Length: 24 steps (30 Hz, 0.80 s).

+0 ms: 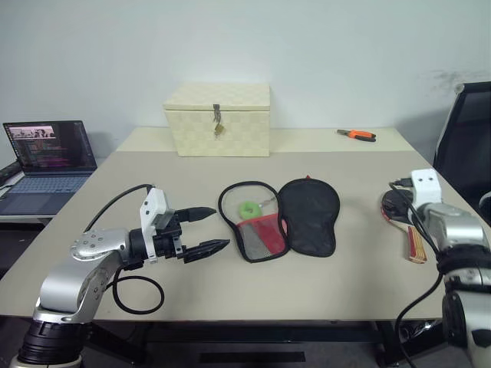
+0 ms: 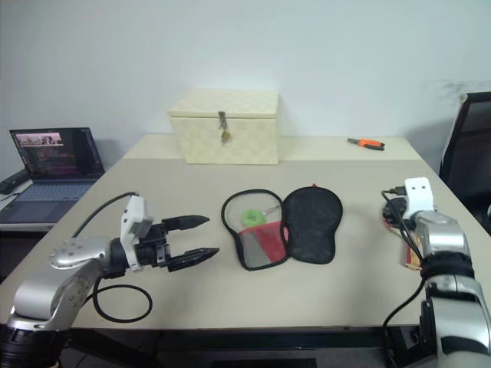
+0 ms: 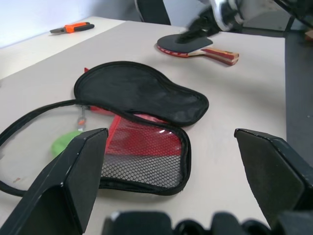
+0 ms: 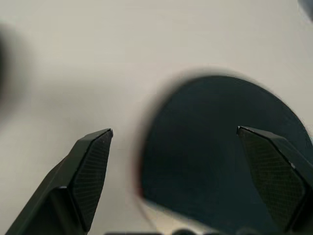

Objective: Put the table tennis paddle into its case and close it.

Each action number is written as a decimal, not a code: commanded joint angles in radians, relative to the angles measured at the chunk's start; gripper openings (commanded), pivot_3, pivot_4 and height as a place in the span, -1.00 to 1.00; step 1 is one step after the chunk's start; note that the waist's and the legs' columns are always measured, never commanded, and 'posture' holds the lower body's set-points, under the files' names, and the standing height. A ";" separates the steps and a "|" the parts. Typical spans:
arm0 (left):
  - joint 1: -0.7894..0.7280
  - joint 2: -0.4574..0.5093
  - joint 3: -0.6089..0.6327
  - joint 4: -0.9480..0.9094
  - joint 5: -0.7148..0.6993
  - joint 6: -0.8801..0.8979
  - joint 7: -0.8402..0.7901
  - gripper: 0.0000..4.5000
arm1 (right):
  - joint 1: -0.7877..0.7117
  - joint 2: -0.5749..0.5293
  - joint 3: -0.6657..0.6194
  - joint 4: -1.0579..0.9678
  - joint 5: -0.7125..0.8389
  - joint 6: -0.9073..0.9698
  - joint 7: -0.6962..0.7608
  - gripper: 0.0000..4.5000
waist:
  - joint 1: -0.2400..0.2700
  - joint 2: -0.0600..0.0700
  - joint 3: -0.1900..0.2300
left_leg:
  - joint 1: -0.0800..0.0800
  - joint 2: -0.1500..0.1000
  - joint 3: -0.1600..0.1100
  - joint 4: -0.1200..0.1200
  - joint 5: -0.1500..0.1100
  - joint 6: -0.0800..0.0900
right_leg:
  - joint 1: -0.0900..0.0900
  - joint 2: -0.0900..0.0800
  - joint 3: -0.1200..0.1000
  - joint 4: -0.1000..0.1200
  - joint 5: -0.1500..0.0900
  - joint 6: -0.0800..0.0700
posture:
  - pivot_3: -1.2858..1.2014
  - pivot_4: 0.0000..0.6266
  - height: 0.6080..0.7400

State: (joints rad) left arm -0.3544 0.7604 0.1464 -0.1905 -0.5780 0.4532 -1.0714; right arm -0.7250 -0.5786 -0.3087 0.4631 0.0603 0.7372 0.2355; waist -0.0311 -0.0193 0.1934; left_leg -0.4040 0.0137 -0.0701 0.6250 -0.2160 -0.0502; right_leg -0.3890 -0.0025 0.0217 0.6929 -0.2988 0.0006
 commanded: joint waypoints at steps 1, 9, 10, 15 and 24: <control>-0.027 -0.002 0.001 0.001 -0.005 -0.020 -0.013 1.00 | 0.094 0.063 -0.093 -0.333 0.021 0.164 -0.124 0.99 | -0.005 0.000 0.000 | 0.001 0.000 0.001 0.000 0.000 0.000 | 0.000 0.000 0.000 0.001 0.000 0.000 | 0.03 -0.52 1.00; -0.064 -0.010 -0.020 0.036 0.009 -0.032 -0.033 1.00 | 0.161 0.141 -0.094 -0.444 0.022 0.229 -0.186 0.99 | -0.011 0.000 0.000 | 0.005 -0.001 0.007 0.002 0.000 0.000 | 0.000 0.003 0.007 0.004 -0.003 0.005 | 0.03 -0.52 1.00; -0.066 -0.010 -0.021 0.038 0.010 -0.032 -0.034 1.00 | 0.155 0.136 -0.088 -0.427 0.022 0.223 -0.180 0.99 | -0.010 0.000 0.000 | 0.005 -0.001 0.007 0.002 0.000 0.000 | 0.000 0.004 0.008 0.004 -0.003 0.005 | 0.03 -0.52 1.00; -0.066 -0.008 -0.021 0.042 0.019 -0.038 -0.036 1.00 | 0.092 0.122 -0.064 -0.275 0.031 0.186 -0.150 0.99 | -0.013 0.000 0.000 | 0.006 -0.001 0.013 0.001 0.000 0.001 | -0.001 0.006 0.014 0.004 -0.001 0.003 | 0.03 -0.52 1.00; -0.028 0.005 0.004 0.017 0.014 -0.036 -0.017 1.00 | 0.001 0.100 -0.102 -0.033 0.057 0.118 -0.188 0.99 | -0.015 0.000 0.000 | 0.006 -0.001 0.015 0.001 -0.001 0.001 | -0.001 0.008 0.016 0.003 -0.001 0.003 | 0.03 -0.52 1.00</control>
State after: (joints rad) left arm -0.3824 0.7497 0.1172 -0.1426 -0.5601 0.4288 -1.0945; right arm -0.7112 -0.4624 -0.3881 0.4055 0.1027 0.8694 0.0578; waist -0.0463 -0.0196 0.1932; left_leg -0.3981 0.0126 -0.0550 0.6258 -0.2166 -0.0490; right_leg -0.3902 0.0053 0.0380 0.6961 -0.2999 0.0037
